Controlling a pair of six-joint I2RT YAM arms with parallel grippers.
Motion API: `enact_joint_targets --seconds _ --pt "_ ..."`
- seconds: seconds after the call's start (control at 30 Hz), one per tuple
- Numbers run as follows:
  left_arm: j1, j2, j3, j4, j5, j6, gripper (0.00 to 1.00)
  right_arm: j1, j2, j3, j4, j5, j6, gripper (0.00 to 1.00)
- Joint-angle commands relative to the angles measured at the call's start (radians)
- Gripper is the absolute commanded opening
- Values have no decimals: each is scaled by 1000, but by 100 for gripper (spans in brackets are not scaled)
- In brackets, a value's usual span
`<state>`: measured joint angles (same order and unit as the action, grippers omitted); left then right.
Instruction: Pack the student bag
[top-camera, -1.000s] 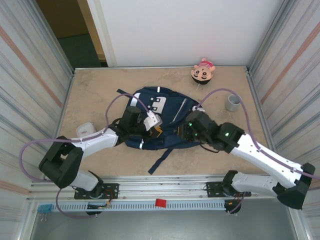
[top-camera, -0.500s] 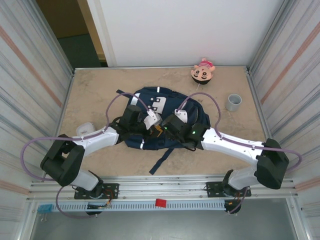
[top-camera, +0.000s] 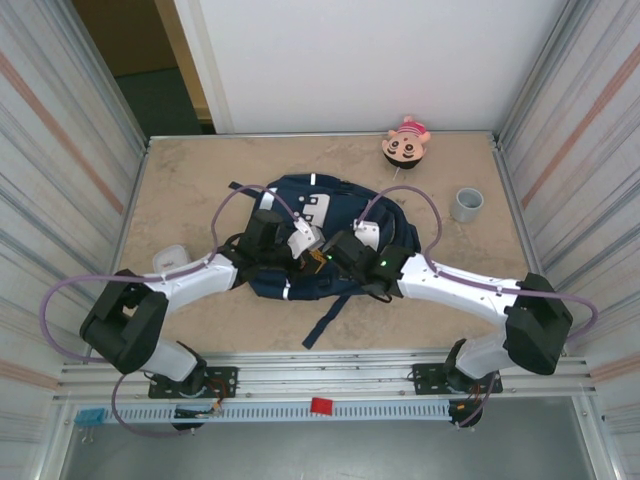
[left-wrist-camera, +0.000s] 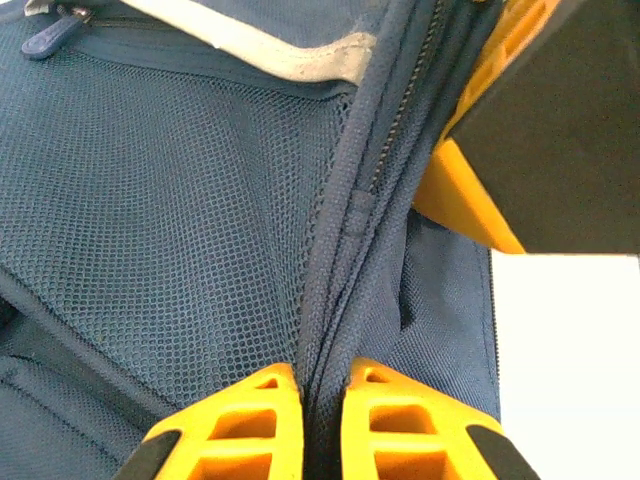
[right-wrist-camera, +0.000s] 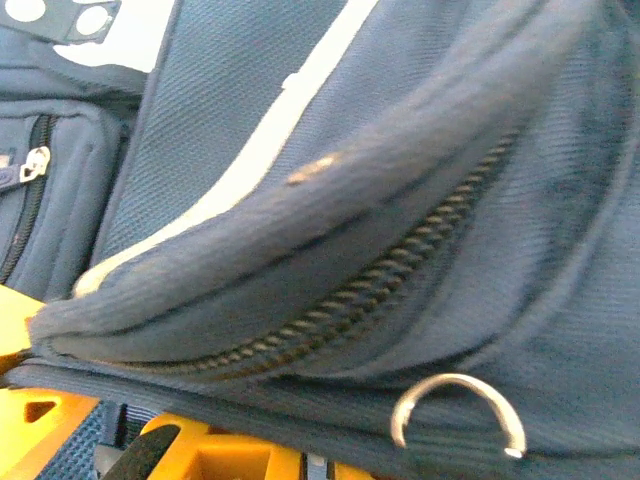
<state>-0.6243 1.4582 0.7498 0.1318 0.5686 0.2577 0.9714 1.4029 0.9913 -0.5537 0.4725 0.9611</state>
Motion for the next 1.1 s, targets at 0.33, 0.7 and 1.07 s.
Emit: enact_joint_targets --seconds 0.33,0.7,1.07 --pt "26 -93 6 -180 -36 137 1 -365 -281 -128 -188 -136 -273 0" --pt "23 -269 -35 -181 -137 -268 59 -437 -260 -129 -103 -453 -470 0" --pt "67 -506 -200 -469 -454 -1082 74 -192 -240 -121 -138 -476 -351 0"
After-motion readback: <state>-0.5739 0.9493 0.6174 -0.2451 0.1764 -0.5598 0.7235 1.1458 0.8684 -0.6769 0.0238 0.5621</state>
